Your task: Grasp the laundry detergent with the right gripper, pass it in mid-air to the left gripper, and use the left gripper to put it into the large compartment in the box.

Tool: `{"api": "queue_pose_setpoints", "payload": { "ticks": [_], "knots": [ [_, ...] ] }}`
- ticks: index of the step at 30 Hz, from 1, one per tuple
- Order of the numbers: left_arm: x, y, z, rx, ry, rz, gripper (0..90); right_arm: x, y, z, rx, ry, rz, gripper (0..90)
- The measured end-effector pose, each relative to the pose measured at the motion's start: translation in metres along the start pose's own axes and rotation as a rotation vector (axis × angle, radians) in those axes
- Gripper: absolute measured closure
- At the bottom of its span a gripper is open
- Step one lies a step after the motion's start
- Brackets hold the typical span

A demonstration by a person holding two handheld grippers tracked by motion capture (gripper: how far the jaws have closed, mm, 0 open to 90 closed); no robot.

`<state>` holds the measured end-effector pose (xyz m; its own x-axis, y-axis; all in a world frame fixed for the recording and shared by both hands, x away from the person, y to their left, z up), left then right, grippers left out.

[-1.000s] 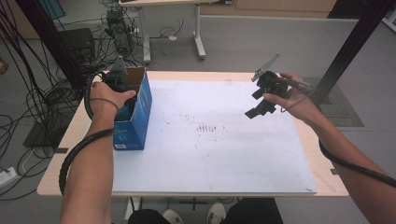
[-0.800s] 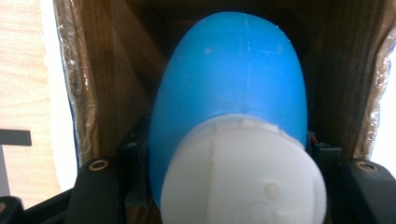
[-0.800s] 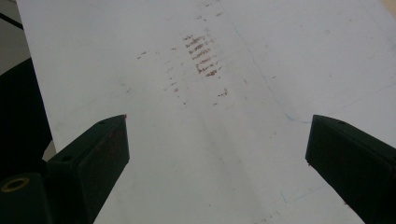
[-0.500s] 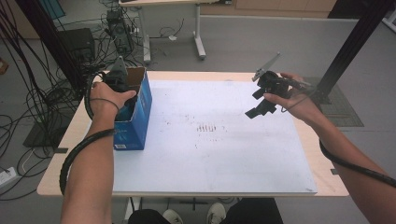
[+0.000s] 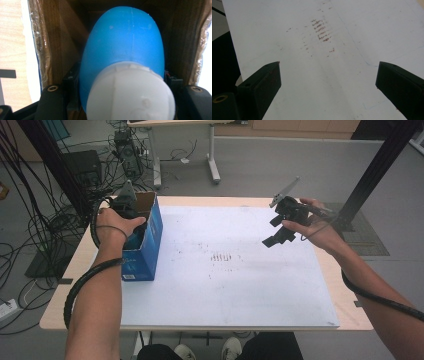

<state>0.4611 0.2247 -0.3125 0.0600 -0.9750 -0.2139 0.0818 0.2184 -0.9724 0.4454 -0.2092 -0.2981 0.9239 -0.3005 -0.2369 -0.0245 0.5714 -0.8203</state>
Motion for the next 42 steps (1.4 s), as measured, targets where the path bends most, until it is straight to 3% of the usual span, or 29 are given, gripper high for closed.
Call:
{"api": "queue_pose_setpoints", "payload": {
  "ticks": [42],
  "knots": [
    [-0.0009, -0.0027, 0.0004, 0.013, -0.001, 0.003, 33.4, -0.0016, -0.0001, 0.0016, 0.001, -0.008, 0.002, 5.8]
  ]
}}
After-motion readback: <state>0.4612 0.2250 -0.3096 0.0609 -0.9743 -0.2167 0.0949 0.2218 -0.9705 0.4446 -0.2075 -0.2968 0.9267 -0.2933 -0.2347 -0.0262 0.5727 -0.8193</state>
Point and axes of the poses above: each handheld gripper's, and its own axes: y roughly forward along the jaws, z roughly out of its top, x roughly to its right, the point moved 4 cm from there along y, roughly forward along the jaws, and after that the axes turned 12 degrees about z, right-handed, at the moved point
